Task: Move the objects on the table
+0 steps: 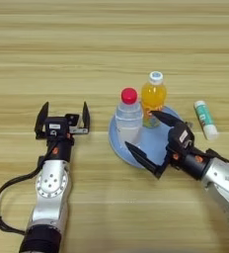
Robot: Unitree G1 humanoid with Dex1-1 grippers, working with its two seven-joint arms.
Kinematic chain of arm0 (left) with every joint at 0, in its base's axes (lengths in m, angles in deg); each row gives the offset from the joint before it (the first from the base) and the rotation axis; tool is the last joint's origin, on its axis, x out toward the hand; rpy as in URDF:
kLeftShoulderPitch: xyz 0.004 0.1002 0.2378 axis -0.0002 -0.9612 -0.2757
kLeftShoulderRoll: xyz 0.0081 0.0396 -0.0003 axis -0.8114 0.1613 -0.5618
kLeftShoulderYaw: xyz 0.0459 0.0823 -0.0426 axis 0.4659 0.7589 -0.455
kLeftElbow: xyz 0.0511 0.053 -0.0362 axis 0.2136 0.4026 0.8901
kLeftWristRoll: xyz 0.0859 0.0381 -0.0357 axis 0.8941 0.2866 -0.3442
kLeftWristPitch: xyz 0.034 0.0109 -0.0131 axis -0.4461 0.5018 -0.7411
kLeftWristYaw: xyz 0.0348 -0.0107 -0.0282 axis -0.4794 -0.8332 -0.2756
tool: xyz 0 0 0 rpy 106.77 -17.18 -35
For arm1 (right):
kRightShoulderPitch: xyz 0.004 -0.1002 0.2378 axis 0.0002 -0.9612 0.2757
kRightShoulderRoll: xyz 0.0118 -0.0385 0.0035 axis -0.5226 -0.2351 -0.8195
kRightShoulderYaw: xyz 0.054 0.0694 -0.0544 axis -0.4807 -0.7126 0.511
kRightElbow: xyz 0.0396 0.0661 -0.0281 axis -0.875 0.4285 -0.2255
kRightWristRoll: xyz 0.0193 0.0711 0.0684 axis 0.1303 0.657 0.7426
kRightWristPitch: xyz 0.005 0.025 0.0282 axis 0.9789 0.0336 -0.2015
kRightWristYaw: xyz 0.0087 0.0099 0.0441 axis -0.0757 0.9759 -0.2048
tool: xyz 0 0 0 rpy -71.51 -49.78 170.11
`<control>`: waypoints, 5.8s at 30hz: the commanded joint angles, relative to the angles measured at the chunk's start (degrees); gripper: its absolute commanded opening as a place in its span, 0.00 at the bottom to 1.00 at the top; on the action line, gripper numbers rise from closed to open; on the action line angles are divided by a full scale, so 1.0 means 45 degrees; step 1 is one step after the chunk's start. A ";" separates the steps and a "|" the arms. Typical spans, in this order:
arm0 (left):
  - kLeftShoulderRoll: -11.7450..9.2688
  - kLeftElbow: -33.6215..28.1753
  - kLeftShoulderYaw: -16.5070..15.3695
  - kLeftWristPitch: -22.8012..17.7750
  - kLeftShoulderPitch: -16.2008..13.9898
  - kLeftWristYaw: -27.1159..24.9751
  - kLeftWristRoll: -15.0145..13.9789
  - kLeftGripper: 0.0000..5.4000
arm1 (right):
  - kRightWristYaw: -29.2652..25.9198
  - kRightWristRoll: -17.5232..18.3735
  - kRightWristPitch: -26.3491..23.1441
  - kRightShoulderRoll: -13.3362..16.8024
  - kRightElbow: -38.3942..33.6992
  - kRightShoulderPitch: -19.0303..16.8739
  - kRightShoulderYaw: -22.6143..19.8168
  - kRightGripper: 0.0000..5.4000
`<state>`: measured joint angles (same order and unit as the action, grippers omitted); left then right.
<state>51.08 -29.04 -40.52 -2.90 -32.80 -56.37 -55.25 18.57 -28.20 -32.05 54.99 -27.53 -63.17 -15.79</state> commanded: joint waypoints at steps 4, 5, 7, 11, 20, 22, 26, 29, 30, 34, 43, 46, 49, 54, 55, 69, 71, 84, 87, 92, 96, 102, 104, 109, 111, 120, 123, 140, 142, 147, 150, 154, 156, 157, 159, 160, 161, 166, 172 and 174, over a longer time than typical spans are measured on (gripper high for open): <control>0.0055 -0.0017 0.0066 -0.0139 0.0022 0.0096 0.0232 1.00 | 0.0230 0.0009 -0.0210 -0.0582 0.1126 0.0822 0.0027 1.00; 0.0066 -0.0014 0.0069 -0.0143 0.0025 0.0101 0.0257 1.00 | 0.0268 -0.0037 -0.0170 -0.0614 0.1283 0.0897 0.0002 1.00; 0.0080 -0.0004 0.0084 -0.0140 0.0026 0.0116 0.0305 1.00 | 0.0238 -0.0037 -0.0103 -0.0649 0.1483 0.0975 0.0004 1.00; 0.0090 0.0000 0.0099 -0.0137 0.0020 0.0143 0.0355 1.00 | 0.0215 -0.0056 -0.0058 -0.0772 0.1795 0.1150 0.0143 1.00; 0.0049 -0.0019 0.0102 -0.0139 0.0009 0.0168 0.0336 1.00 | 0.0287 -0.0096 -0.0073 -0.1324 0.2734 0.1736 0.0296 1.00; 0.0033 -0.0004 0.0091 -0.0125 0.0008 0.0162 0.0319 1.00 | 0.0262 -0.0145 -0.0043 -0.1439 0.2973 0.1891 0.0353 1.00; 0.0025 0.0015 0.0084 -0.0117 0.0020 0.0170 0.0321 1.00 | 0.0291 -0.0219 -0.0040 -0.1611 0.3414 0.2224 0.0291 1.00; 0.0015 0.0023 0.0078 -0.0132 0.0040 0.0178 0.0328 1.00 | 0.0326 -0.0222 0.0000 -0.1755 0.3761 0.2433 0.0243 1.00; 0.0012 0.0035 0.0075 -0.0131 0.0047 0.0178 0.0327 1.00 | 0.0345 -0.0241 0.0034 -0.1812 0.3911 0.2517 0.0237 1.00; -0.0005 0.0088 0.0065 -0.0115 0.0064 0.0172 0.0322 1.00 | 0.0411 -0.0261 0.0136 -0.2019 0.4384 0.2753 0.0193 1.00; -0.0027 0.0164 0.0042 -0.0094 0.0094 0.0172 0.0325 1.00 | 0.0498 -0.0243 0.0294 -0.2360 0.5020 0.3035 0.0044 1.00; -0.0026 0.0160 0.0038 -0.0087 0.0089 0.0179 0.0329 1.00 | 0.0533 -0.0234 0.0336 -0.2458 0.5129 0.3048 -0.0016 1.00; -0.0024 0.0148 0.0037 -0.0081 0.0079 0.0192 0.0339 1.00 | 0.0578 -0.0194 0.0392 -0.2580 0.5221 0.3039 -0.0073 0.97; -0.0040 0.0055 0.0022 -0.0109 0.0045 0.0223 0.0357 1.00 | 0.0702 0.0012 0.0259 -0.2820 0.5199 0.3031 -0.0256 0.86; -0.0052 0.0040 0.0004 -0.0114 0.0040 0.0226 0.0346 1.00 | 0.0701 0.0053 0.0219 -0.2857 0.5158 0.3018 -0.0283 0.84; -0.0061 -0.0010 -0.0051 -0.0189 0.0010 0.0325 0.0349 1.00 | 0.0773 0.0053 -0.0415 -0.3126 0.3801 0.2472 0.0236 0.60; -0.0058 -0.0023 -0.0051 -0.0189 -0.0003 0.0334 0.0352 1.00 | 0.0849 0.0082 -0.0560 -0.3139 0.3252 0.2326 0.0341 0.60; -0.0008 -0.0006 -0.0006 -0.0179 0.0002 0.0476 0.0432 1.00 | 0.1954 0.0919 -0.2394 -0.2409 -0.1881 0.1632 -0.1134 0.58; -0.0001 -0.0026 0.0017 -0.0190 0.0004 0.0513 0.0450 1.00 | 0.2577 0.0996 -0.2697 -0.2027 -0.2931 0.1577 -0.2346 0.58; 0.0000 -0.0038 0.0034 -0.0190 0.0005 0.0558 0.0461 1.00 | 0.3686 0.1333 -0.3039 -0.1436 -0.3641 0.1771 -0.4820 0.58; -0.0029 0.0007 0.0022 -0.0184 0.0042 0.0556 0.0449 1.00 | 0.4429 0.1384 -0.2564 -0.0917 -0.3162 0.2071 -0.6778 0.58; -0.0060 0.0052 0.0002 -0.0162 0.0061 0.0536 0.0428 1.00 | 0.5333 0.0176 -0.1728 -0.0442 -0.1153 0.2477 -0.7465 0.58; -0.0064 0.0029 -0.0003 -0.0166 0.0041 0.0537 0.0428 1.00 | 0.5421 0.0048 -0.1453 -0.0396 -0.0356 0.2603 -0.7518 0.58; -0.0067 -0.0033 -0.0006 -0.0185 0.0000 0.0535 0.0426 1.00 | 0.5544 -0.0138 -0.0694 -0.0274 0.1225 0.2873 -0.7640 0.58; -0.0067 -0.0020 -0.0006 -0.0187 0.0013 0.0534 0.0425 1.00 | 0.5520 -0.0122 -0.0274 -0.0240 0.2226 0.3081 -0.7718 0.58; -0.0097 0.0138 -0.0032 -0.0143 0.0089 0.0519 0.0399 1.00 | 0.5659 -0.0507 0.2328 -0.0097 0.6911 0.4191 -0.7709 0.58; -0.0106 0.0162 -0.0035 -0.0135 0.0096 0.0508 0.0387 1.00 | 0.5705 -0.0633 0.3213 -0.0143 0.8308 0.4510 -0.7618 0.58; -0.0078 0.0190 -0.0011 -0.0138 0.0123 0.0545 0.0384 1.00 | 0.5750 -0.0791 0.5401 -0.0171 1.1889 0.5156 -0.7264 0.63; -0.0074 0.0186 -0.0010 -0.0141 0.0127 0.0552 0.0387 1.00 | 0.5821 -0.0850 0.5428 -0.0131 1.2004 0.5158 -0.7233 0.66; -0.0069 0.0184 -0.0010 -0.0142 0.0130 0.0563 0.0392 1.00 | 0.5780 -0.0684 0.5468 -0.0135 1.2175 0.5198 -0.7242 0.77; -0.0070 0.0195 -0.0020 -0.0135 0.0132 0.0570 0.0386 1.00 | 0.5745 -0.0615 0.5466 -0.0112 1.2234 0.5194 -0.7237 0.84; -0.0081 0.0219 -0.0028 -0.0128 0.0140 0.0554 0.0370 1.00 | 0.5699 -0.0494 0.5328 -0.0072 1.2021 0.5111 -0.7282 0.92; -0.0083 0.0225 -0.0028 -0.0127 0.0143 0.0549 0.0367 1.00 | 0.5757 -0.0497 0.5228 -0.0035 1.1941 0.5073 -0.7311 0.97; -0.0083 0.0228 -0.0028 -0.0126 0.0146 0.0548 0.0366 1.00 | 0.5757 -0.0485 0.5203 -0.0024 1.1914 0.5060 -0.7322 0.99; -0.0082 0.0234 -0.0026 -0.0119 0.0146 0.0550 0.0369 1.00 | 0.5775 -0.0488 0.5188 -0.0006 1.1893 0.5045 -0.7326 1.00; -0.0081 0.0234 -0.0024 -0.0117 0.0146 0.0552 0.0372 1.00 | 0.5784 -0.0486 0.5184 -0.0001 1.1885 0.5041 -0.7327 1.00; -0.0081 0.0234 -0.0024 -0.0115 0.0145 0.0553 0.0373 1.00 | 0.5790 -0.0482 0.5179 0.0002 1.1883 0.5039 -0.7328 1.00; -0.0087 0.0219 -0.0024 -0.0110 0.0125 0.0557 0.0384 1.00 | 0.5832 -0.0492 0.5029 0.0026 1.1726 0.4947 -0.7325 1.00; -0.0119 0.0259 -0.0044 -0.0104 0.0150 0.0544 0.0374 1.00 | 0.6008 -0.0399 0.4050 -0.0038 1.1074 0.4604 -0.7358 1.00; -0.0126 0.0280 -0.0049 -0.0098 0.0158 0.0541 0.0370 1.00 | 0.5958 -0.0381 0.3702 -0.0027 1.0825 0.4477 -0.7334 1.00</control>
<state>50.77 -28.40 -40.64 -3.10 -32.57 -54.14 -54.05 45.31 -30.33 -13.36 54.60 22.63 -42.24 -48.71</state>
